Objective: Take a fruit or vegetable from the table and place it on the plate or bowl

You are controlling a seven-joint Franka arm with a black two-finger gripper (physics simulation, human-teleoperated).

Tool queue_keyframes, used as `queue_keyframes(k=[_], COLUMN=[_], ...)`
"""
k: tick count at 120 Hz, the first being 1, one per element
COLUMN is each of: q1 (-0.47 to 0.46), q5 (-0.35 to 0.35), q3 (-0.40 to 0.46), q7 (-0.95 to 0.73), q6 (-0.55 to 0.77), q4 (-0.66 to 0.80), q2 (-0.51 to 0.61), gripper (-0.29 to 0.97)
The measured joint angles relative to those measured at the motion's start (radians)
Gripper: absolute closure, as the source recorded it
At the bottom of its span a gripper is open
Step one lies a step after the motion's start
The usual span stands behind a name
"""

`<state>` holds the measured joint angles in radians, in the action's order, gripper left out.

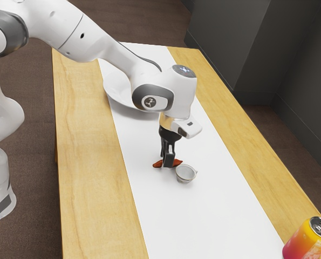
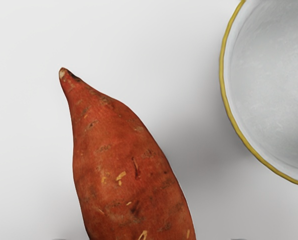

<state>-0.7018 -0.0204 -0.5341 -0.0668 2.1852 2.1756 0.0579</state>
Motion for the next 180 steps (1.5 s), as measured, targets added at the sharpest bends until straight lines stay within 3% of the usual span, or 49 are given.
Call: queue_keyframes(k=[58, 85, 132, 160, 180], q1=[0.004, 0.005, 0.043, 0.051, 0.079], q5=[-0.007, -0.014, -0.015, -0.021, -0.008], q3=[0.000, 0.000, -0.001, -0.060, -0.169], q7=[-0.008, -0.009, -0.008, -0.012, -0.015], q6=[0.003, 0.003, -0.013, -0.129, -0.259], q4=[0.003, 0.002, -0.013, -0.196, -0.326], q2=[-0.019, -0.021, -0.002, 0.114, 0.179], gripper=[0.36, 0.51, 0.53, 0.53, 0.54])
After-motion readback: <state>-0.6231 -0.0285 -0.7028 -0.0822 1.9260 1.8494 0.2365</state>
